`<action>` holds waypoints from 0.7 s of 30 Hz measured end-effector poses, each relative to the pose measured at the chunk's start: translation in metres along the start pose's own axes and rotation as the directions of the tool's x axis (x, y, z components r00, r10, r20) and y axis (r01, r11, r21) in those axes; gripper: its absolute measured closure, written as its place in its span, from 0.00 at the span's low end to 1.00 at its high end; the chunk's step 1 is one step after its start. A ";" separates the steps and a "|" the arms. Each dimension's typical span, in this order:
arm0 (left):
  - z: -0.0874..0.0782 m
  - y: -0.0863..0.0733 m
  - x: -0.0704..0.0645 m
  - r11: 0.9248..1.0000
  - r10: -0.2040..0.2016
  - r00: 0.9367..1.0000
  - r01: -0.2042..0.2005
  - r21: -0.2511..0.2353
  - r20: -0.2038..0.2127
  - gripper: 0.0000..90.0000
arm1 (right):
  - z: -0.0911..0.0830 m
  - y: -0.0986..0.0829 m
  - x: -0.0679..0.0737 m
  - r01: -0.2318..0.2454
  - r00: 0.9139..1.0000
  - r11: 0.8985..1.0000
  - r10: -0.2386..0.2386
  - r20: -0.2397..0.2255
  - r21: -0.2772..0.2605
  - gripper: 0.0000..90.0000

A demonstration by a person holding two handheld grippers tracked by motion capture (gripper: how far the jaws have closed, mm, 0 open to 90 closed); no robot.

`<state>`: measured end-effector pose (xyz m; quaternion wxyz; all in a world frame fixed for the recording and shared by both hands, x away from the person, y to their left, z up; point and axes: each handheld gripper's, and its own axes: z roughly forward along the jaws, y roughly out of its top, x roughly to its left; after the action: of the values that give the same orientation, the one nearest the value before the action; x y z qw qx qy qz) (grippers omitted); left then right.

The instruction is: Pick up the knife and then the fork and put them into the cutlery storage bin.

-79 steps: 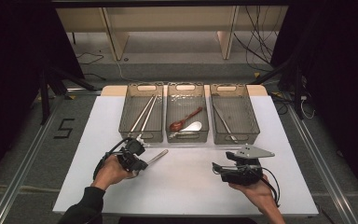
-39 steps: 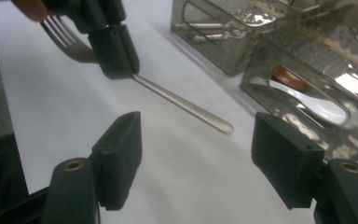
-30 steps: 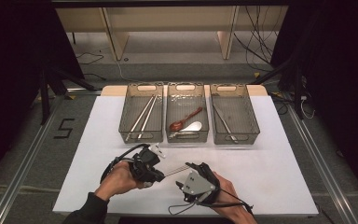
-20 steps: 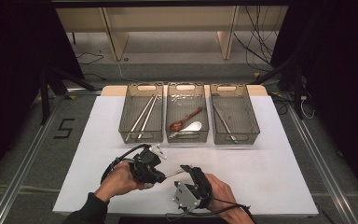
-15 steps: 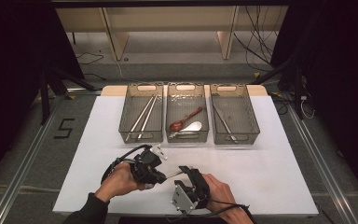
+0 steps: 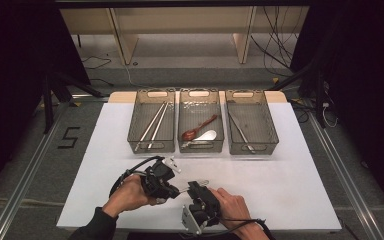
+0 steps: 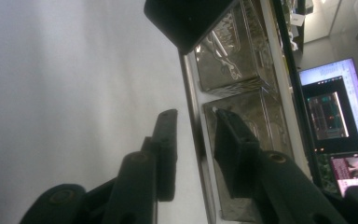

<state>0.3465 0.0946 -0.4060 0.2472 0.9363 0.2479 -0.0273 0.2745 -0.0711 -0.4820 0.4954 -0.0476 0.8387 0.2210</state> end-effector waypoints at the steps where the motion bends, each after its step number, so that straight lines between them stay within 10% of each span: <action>1: 0.000 0.000 0.000 1.000 0.002 1.000 -0.002 -0.002 0.000 0.93 | 0.000 0.000 0.000 0.016 1.000 1.000 -0.016 0.000 -0.001 0.82; 14: -0.001 0.000 0.004 0.998 -0.030 0.999 0.032 -0.051 0.028 0.92 | -0.001 0.000 0.006 0.138 0.990 0.990 -0.139 0.024 0.015 0.97; 21: -0.009 -0.002 0.010 0.995 -0.070 0.997 0.071 -0.070 0.022 0.69 | 0.000 -0.002 0.005 0.132 0.991 0.991 -0.133 0.020 0.033 0.97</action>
<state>0.3534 0.1046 -0.4008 0.2817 0.9173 0.2791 -0.0363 0.2720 -0.0725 -0.4872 0.5190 -0.0927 0.8316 0.1747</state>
